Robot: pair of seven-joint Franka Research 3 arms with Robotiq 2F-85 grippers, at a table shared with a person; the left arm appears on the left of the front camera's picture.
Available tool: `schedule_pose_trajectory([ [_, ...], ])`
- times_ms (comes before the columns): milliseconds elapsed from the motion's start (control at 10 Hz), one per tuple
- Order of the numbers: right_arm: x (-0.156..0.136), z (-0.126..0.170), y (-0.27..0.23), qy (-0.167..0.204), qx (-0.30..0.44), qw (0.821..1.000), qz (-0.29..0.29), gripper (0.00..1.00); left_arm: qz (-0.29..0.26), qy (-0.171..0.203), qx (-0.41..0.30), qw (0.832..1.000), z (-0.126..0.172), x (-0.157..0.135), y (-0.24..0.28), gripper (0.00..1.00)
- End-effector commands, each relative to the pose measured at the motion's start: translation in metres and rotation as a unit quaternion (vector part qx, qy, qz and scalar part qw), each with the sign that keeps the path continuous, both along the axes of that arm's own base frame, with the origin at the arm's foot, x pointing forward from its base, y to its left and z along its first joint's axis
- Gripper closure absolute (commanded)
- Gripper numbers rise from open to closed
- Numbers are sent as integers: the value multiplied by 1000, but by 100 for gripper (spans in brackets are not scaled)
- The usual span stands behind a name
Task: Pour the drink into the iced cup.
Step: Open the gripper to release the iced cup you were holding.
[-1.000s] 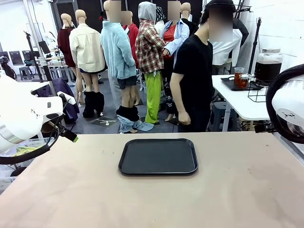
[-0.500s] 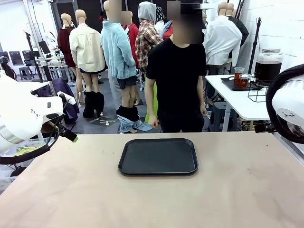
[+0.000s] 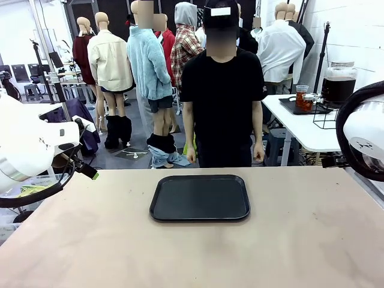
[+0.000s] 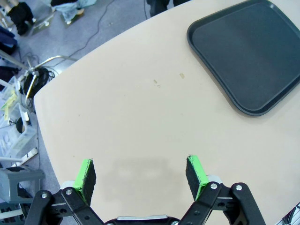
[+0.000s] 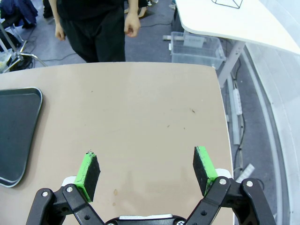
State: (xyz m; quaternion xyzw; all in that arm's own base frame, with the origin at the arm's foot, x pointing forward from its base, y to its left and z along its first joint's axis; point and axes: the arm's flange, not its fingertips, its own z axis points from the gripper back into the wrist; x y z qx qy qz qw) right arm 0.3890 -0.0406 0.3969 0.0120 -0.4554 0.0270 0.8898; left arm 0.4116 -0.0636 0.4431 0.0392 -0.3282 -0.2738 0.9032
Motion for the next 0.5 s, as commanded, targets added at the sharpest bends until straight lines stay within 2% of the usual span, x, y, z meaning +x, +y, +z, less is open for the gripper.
schedule_pose_trajectory([
  [0,0,2,1,1,-2,1000,-3,0,2,6,6,1000,3,0,1,0],
  [400,0,2,1,1,-2,1000,-3,0,2,6,6,1000,3,0,1,0],
])
